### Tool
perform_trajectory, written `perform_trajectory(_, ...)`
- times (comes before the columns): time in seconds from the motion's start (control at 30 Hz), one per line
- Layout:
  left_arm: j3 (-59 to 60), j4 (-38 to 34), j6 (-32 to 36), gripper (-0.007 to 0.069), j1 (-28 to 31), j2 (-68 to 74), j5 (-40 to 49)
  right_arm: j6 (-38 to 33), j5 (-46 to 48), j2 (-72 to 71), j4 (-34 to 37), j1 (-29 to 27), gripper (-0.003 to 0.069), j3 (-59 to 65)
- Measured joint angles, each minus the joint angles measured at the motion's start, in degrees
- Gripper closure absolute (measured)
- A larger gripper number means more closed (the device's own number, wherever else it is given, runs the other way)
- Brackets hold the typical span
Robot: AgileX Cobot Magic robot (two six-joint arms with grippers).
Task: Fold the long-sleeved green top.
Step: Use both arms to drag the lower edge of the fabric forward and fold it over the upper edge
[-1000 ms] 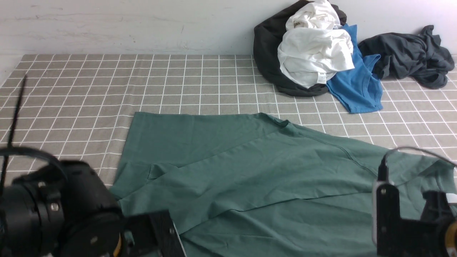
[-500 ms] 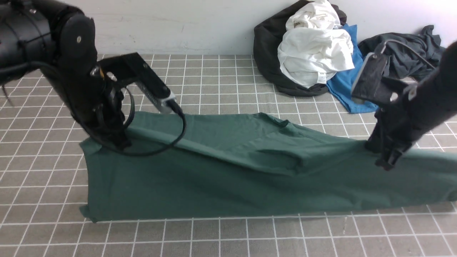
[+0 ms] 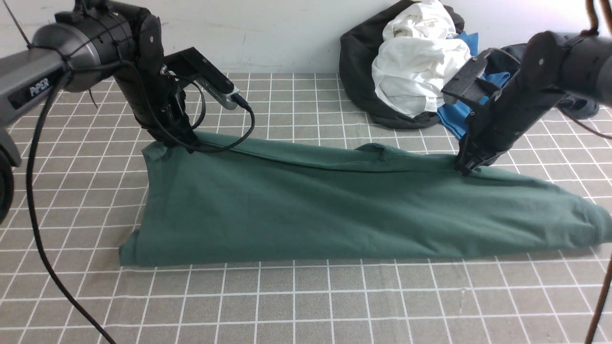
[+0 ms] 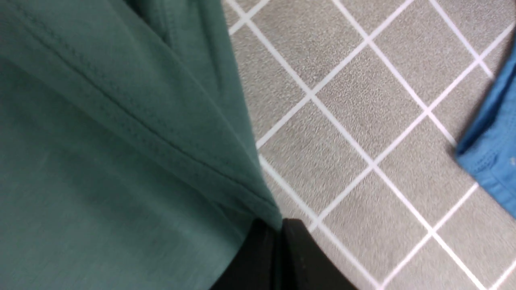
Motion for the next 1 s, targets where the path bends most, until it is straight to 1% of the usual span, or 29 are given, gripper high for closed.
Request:
perform_trajectory(0.07,-0.06,0.32,0.0,0.0561,0.11,1.13,-1.53,0.95,-1.32,0.95,-0.12,-0.06,0.064,-0.2)
perform_trajectory(0.13,-0.12,1.07,-0.05,0.05,0.11,2.7,-3.14,3.0,-3.98,1.74,-0.84,-0.31,0.0593,-0.33)
perform_trajectory(0.2,-0.12,1.48,-0.3,0.043,0.11,3.46,-3.82,4.67,-5.78,1.8,-1.44,-0.44,0.0529,-0.37)
perform_trajectory(0.27,-0.12,1.8,-1.75,0.035,0.16,3.65,-4.36,7.71,-7.17,1.58,-1.49,-0.5,0.0439,-0.57)
perform_trajectory(0.3,-0.12,1.93,-2.98,0.0311,0.22,3.6,-4.36,9.32,-7.43,1.29,-1.63,-0.5,0.0397,-0.63)
perform_trajectory(0.33,-0.12,2.02,-4.23,0.0288,0.22,3.49,-4.36,10.84,-7.49,0.8,-1.69,-0.45,0.0357,-0.63)
perform_trajectory(0.37,-0.18,2.14,-4.9,0.0267,0.22,3.38,-4.36,11.12,-7.39,0.68,-1.69,-0.44,0.0357,-0.63)
perform_trajectory(0.4,-0.37,2.23,-7.69,0.0225,0.22,2.8,-3.71,12.81,-6.92,-0.43,-1.14,-0.12,0.0309,-0.63)
perform_trajectory(0.47,-0.82,2.23,-11.77,0.0193,-0.02,1.68,-1.56,13.85,-5.09,-2.11,1.17,0.8,0.0267,-0.67)
perform_trajectory(0.5,-1.19,2.23,-14.87,0.0186,-0.36,0.65,0.25,14.01,-3.44,-3.17,3.19,2.09,0.0256,-0.8)
perform_trajectory(0.53,-1.19,2.23,-15.28,0.0186,-0.36,0.5,0.54,14.01,-3.15,-3.17,3.52,2.31,0.0255,-0.86)
perform_trajectory(0.6,-1.52,2.41,-19.02,0.0203,-1.6,-1.21,5.22,13.73,0.02,-3.49,7.62,5.65,0.0257,-0.91)
perform_trajectory(0.67,-1.52,2.41,-19.47,0.0252,-3.25,-2.12,9.41,13.11,1.08,-1.76,8.73,9.44,0.0279,-0.91)
perform_trajectory(0.7,-1.52,2.41,-19.47,0.0258,-3.39,-2.11,9.76,13.08,1.08,-1.56,8.73,9.71,0.0284,-0.91)
perform_trajectory(0.73,-1.52,2.36,-19.05,0.0312,-4.29,-2.11,12.1,13.03,0.67,0.14,8.4,11.72,0.0303,-0.91)
perform_trajectory(0.77,-1.52,2.29,-19.05,0.0312,-4.43,-2.11,12.1,13.03,0.67,0.4,8.4,11.72,0.0303,-0.91)
perform_trajectory(0.8,-1.52,1.93,-18.5,0.0386,-5.34,-2.0,13.94,13.08,-0.55,2.55,7.4,13.13,0.0328,-0.86)
perform_trajectory(0.87,-1.52,1.48,-17.82,0.0476,-6.04,-1.95,15.04,13.82,-2.89,5.11,6.02,14.03,0.0358,-0.86)
perform_trajectory(0.93,-1.52,1.07,-17.36,0.0556,-6.25,-1.95,15.37,15.56,-5.77,6.26,5.33,14.18,0.0385,-0.92)
perform_trajectory(1.0,-1.52,0.31,-16.51,0.0604,-6.25,-1.95,15.51,18.66,-10.63,6.82,3.89,14.1,0.0404,-0.92)
